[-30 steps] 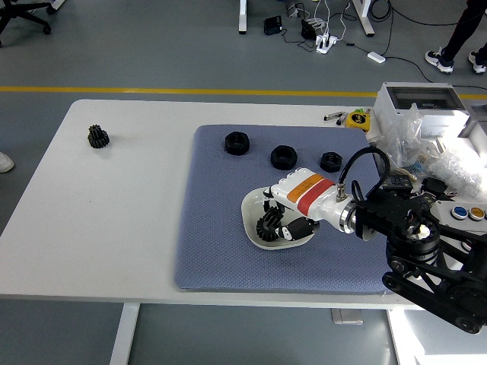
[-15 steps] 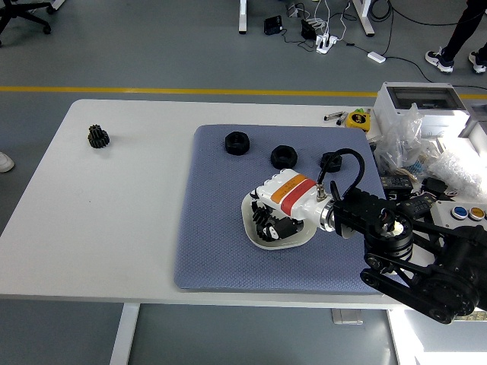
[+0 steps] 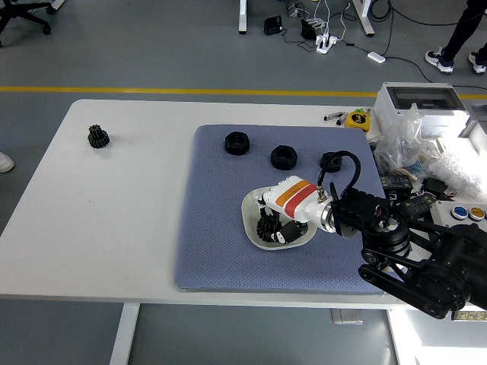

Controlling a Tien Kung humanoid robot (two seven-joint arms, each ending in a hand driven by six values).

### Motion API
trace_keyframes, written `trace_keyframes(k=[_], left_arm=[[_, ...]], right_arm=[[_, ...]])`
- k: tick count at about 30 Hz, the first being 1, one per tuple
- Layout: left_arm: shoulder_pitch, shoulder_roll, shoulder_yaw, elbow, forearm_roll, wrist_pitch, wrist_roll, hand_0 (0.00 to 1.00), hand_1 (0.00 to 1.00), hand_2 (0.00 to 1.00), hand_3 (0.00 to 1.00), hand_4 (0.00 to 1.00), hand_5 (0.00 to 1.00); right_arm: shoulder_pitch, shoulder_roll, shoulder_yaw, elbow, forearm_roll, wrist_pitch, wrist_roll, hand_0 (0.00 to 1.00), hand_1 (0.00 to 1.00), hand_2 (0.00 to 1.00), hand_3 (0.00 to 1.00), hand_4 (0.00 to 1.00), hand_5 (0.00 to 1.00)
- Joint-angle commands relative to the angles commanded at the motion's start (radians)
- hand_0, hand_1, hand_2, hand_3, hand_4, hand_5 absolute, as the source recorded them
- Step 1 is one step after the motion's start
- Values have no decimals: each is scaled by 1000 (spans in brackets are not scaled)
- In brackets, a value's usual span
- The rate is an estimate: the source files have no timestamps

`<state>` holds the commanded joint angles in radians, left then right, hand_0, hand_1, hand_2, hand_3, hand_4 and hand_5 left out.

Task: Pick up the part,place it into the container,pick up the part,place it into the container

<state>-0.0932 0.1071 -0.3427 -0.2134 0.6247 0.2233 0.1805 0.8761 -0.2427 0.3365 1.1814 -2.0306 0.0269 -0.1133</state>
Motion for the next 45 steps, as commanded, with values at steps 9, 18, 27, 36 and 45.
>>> trace_keyframes(k=[9, 18, 27, 36, 45], left_arm=[[0, 0, 0, 0, 1, -1, 0, 721, 711, 767, 618, 686, 584], [0, 1, -1, 0, 2, -1, 0, 721, 712, 767, 617, 687, 584], [-1, 0, 0, 1, -2, 1, -1, 721, 711, 767, 618, 686, 584], [0, 1, 3, 2, -6, 2, -2, 721, 712, 767, 617, 689, 588], [8, -1, -5, 3, 5, 2, 0, 721, 712, 767, 616, 686, 584]], right_arm=[[-2, 1, 8, 3, 1, -13, 13, 137, 392, 519, 533, 919, 383], [-3, 0, 22, 14, 5, -29, 15, 130, 390, 522, 534, 933, 397], [-17, -28, 81, 61, 4, -56, 18, 129, 395, 532, 540, 950, 409], [-65, -105, 158, 83, 149, -249, -9, 232, 439, 570, 539, 918, 404], [-178, -181, 215, 115, 526, -501, 142, 704, 741, 843, 845, 998, 688]])
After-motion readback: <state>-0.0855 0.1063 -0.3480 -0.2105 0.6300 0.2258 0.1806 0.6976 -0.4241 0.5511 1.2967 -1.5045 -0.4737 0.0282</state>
